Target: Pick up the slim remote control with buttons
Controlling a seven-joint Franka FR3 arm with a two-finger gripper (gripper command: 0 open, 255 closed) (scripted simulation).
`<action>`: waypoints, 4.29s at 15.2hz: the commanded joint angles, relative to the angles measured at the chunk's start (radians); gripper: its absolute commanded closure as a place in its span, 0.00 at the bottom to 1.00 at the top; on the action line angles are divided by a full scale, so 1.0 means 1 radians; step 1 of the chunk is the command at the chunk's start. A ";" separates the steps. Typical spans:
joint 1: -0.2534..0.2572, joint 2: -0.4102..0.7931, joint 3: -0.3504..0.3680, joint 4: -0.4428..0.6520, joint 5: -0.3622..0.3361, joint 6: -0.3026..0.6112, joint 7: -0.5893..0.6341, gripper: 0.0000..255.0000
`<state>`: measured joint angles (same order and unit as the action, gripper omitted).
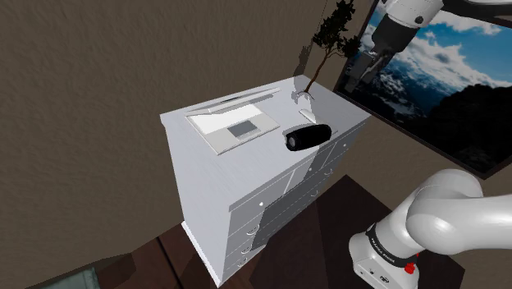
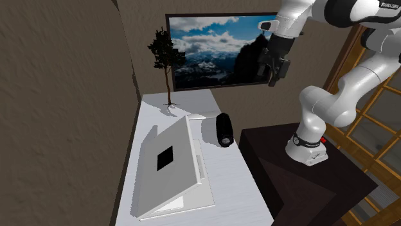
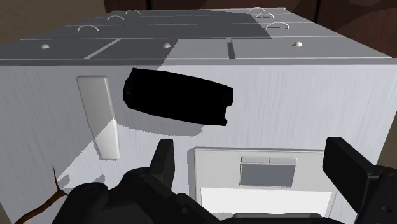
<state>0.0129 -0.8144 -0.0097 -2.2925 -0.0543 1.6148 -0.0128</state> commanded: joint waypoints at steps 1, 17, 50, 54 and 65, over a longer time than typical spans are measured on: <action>0.000 0.000 0.000 0.000 0.000 0.000 0.000 0.00; -0.052 0.376 -0.240 -0.064 -0.072 0.388 -0.222 0.00; -0.149 1.153 -0.374 0.239 0.216 0.744 -0.613 1.00; -0.149 1.152 -0.374 0.239 0.216 0.744 -0.613 1.00; -0.133 1.067 -0.395 0.271 0.167 0.634 -0.581 1.00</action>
<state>-0.1215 0.2592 -0.4029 -2.0277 0.1168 2.2608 -0.5972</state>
